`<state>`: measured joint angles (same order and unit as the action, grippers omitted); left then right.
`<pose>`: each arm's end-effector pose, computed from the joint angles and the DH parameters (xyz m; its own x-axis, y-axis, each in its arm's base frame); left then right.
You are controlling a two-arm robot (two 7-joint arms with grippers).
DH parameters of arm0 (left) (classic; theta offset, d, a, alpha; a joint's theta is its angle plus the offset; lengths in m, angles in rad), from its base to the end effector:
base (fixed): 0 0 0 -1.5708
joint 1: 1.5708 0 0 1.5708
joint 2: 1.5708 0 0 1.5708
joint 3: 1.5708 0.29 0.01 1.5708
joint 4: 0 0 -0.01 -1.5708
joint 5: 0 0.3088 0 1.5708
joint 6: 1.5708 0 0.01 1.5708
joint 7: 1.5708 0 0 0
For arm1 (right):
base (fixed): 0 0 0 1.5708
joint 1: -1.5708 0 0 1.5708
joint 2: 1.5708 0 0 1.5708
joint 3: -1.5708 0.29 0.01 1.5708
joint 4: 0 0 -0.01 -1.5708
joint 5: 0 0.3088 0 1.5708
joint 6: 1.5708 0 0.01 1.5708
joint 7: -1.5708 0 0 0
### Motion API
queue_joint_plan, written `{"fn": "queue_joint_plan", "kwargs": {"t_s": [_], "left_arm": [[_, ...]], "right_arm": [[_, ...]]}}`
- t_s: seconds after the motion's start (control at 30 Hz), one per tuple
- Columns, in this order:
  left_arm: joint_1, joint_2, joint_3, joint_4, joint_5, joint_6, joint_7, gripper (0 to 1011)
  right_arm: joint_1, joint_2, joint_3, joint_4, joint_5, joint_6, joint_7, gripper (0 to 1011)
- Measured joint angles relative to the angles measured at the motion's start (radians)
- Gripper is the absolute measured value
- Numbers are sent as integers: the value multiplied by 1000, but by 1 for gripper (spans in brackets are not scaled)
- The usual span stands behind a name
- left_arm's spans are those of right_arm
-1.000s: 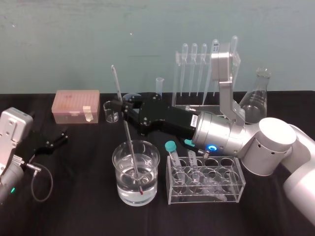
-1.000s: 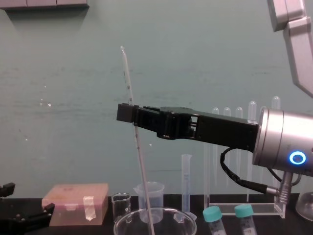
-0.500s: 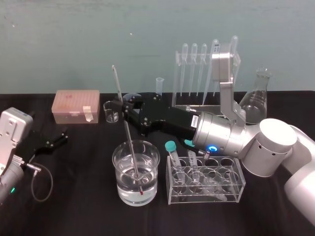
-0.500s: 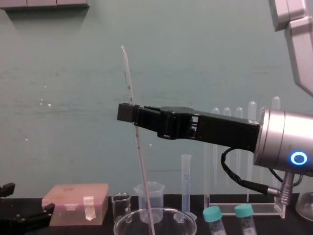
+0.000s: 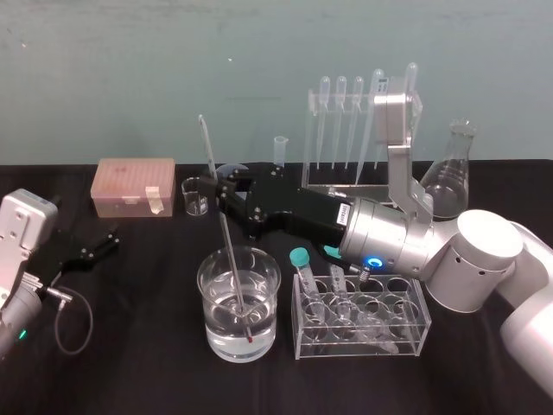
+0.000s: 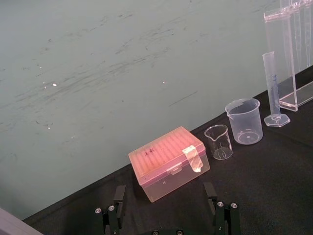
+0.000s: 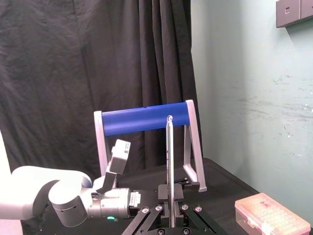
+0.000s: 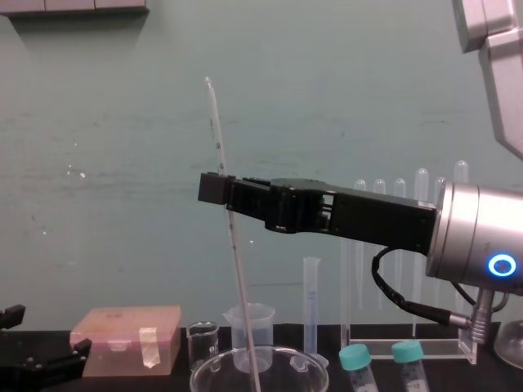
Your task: Hold the thermometer with one hand and immerse one end into the beaker, then reinsert it into the test tube rack.
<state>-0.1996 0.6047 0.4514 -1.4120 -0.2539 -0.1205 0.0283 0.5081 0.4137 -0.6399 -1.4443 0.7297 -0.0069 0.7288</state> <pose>0.3581 0.0827 -0.3022 0.2922 0.8803 0.3738 -0.9553 0.2873 0.0702 0.4172 0.0409 -0.2134 0.9488 -0.3142 -0.0312 0.3154 0.9383 0.1418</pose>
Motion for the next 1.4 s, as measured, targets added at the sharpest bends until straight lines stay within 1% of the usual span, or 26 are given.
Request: {"fn": "queue_joint_plan", "kwargs": {"t_s": [0.33,0.47,0.6,0.7,0.8,0.87,0.9,1.0,1.1,1.13,1.23,1.33,1.4], "left_arm": [[0,0,0,0,0,0,0,1008],[0,0,0,0,0,0,0,1008],[0,0,0,0,0,0,0,1008],[0,0,0,0,0,0,0,1008],[0,0,0,0,0,0,0,1008],[0,0,0,0,0,0,0,1008],[0,0,0,0,0,0,0,1008],[0,0,0,0,0,0,0,1008],[0,0,0,0,0,0,0,1008],[0,0,0,0,0,0,0,1008],[0,0,0,0,0,0,0,1008],[0,0,0,0,0,0,0,1008],[0,0,0,0,0,0,0,1008]], "right_arm": [[-1,0,1,-2,0,0,-1,56],[0,3,5,-10,8,7,-1,56],[13,11,19,-39,32,29,0,56],[33,22,37,-75,64,64,-8,56],[68,47,70,-135,103,116,-37,56],[86,59,85,-158,116,136,-52,56],[101,72,101,-178,126,152,-68,56],[121,91,123,-197,131,160,-91,56],[136,125,161,-211,126,149,-141,56],[136,125,161,-211,126,149,-141,56],[126,156,187,-213,119,137,-181,56],[85,197,212,-219,106,133,-227,56],[63,212,222,-224,101,128,-239,56]]}}
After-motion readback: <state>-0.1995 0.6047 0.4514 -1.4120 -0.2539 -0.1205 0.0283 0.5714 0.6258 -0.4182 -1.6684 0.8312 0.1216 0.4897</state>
